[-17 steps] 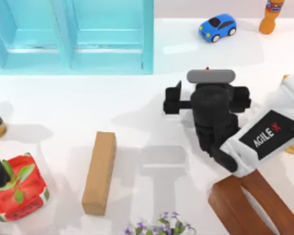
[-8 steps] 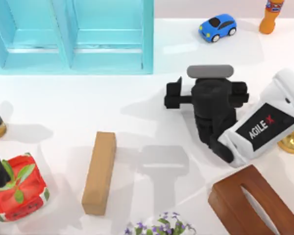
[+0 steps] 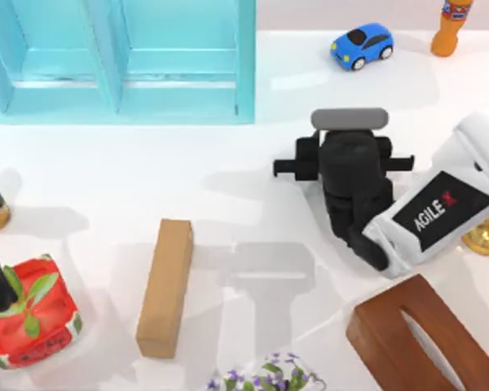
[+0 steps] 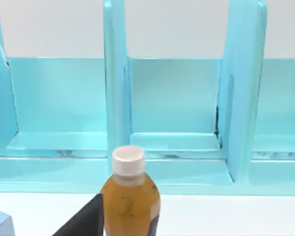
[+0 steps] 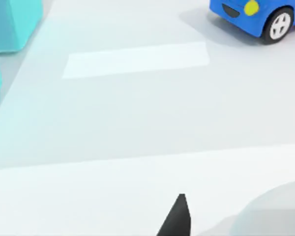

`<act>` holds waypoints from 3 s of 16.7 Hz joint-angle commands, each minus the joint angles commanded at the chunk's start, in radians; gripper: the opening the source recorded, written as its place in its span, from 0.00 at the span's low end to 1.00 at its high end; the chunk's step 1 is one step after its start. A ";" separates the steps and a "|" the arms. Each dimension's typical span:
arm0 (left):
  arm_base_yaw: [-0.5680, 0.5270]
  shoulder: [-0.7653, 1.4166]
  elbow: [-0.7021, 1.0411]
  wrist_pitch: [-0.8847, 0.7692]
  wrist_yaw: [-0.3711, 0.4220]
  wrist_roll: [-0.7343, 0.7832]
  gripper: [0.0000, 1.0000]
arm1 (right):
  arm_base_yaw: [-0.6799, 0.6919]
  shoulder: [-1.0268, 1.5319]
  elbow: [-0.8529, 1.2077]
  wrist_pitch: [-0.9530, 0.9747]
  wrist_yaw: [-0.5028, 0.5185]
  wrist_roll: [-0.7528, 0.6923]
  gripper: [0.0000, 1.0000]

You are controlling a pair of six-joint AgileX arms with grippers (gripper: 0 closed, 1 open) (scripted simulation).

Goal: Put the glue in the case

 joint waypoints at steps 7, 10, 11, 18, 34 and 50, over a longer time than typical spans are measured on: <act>0.000 0.000 0.000 0.000 0.000 0.000 1.00 | 0.000 0.000 0.000 0.000 0.000 0.000 0.00; 0.000 0.000 0.000 0.000 0.000 0.000 1.00 | 0.000 0.000 0.000 0.000 0.000 0.000 0.00; 0.000 0.000 0.000 0.000 0.000 0.000 1.00 | 0.000 0.000 0.000 0.000 0.000 0.000 0.00; 0.000 0.000 0.000 0.000 0.000 0.000 1.00 | 0.002 -0.113 0.006 -0.114 -0.002 0.002 0.00; 0.000 0.000 0.000 0.000 0.000 0.000 1.00 | -0.106 -0.352 0.082 -0.424 -0.056 -0.144 0.00; 0.000 0.000 0.000 0.000 0.000 0.000 1.00 | -1.159 -0.427 0.299 -1.711 -0.970 -1.772 0.00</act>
